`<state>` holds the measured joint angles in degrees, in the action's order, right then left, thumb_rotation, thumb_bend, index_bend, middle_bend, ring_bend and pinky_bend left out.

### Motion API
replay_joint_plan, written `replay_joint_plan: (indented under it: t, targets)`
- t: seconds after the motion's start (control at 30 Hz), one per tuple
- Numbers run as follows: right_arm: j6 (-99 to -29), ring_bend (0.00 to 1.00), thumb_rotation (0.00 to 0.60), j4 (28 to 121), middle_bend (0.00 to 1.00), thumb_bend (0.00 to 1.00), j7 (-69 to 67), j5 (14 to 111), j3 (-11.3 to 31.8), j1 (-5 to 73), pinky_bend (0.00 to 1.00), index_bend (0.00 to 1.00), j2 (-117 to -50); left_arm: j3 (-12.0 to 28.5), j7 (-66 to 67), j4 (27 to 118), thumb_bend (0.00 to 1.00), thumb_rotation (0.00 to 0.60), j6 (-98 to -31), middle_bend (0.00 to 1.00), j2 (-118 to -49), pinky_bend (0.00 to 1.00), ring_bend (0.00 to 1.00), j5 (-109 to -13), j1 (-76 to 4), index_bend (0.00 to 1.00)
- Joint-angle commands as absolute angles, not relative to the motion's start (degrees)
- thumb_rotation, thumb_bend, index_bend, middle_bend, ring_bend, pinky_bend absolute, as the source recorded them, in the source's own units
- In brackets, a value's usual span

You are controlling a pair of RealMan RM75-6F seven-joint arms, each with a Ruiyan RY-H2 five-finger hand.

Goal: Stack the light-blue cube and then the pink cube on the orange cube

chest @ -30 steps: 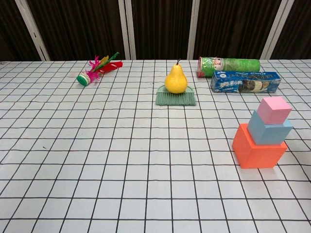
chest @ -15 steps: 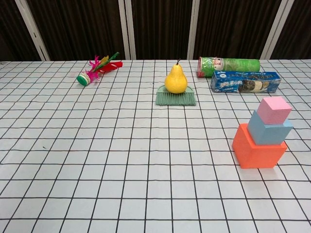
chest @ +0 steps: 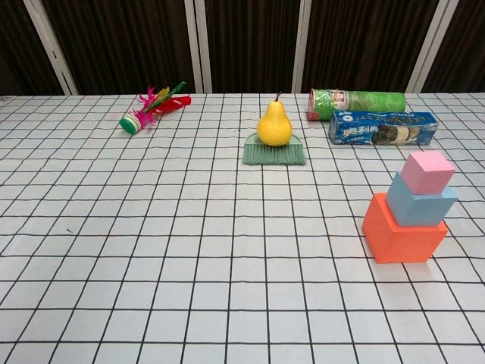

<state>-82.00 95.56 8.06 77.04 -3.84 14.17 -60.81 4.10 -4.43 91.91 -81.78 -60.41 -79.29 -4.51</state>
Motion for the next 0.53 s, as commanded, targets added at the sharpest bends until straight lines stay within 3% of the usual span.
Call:
replay_joint_plan:
  t: [0.03,0.53]
  targets:
    - [-85.7,0.16,0.600,88.8,0.22,0.38,2.5,82.6,-4.2,11.8,0.07,0.00,-65.1,4.1,-4.2,92.0,0.60,0.600,-81.7,0.04,-60.5,0.00,0.00,-79.3,-4.5,0.11]
    - [-88.8,0.16,0.600,84.4,0.18,0.38,0.2,83.6,-1.2,9.0,0.05,0.00,-66.8,3.9,-1.9,92.1,0.60,0.600,-81.9,0.04,-61.2,0.00,0.00,-79.7,-4.8,0.11]
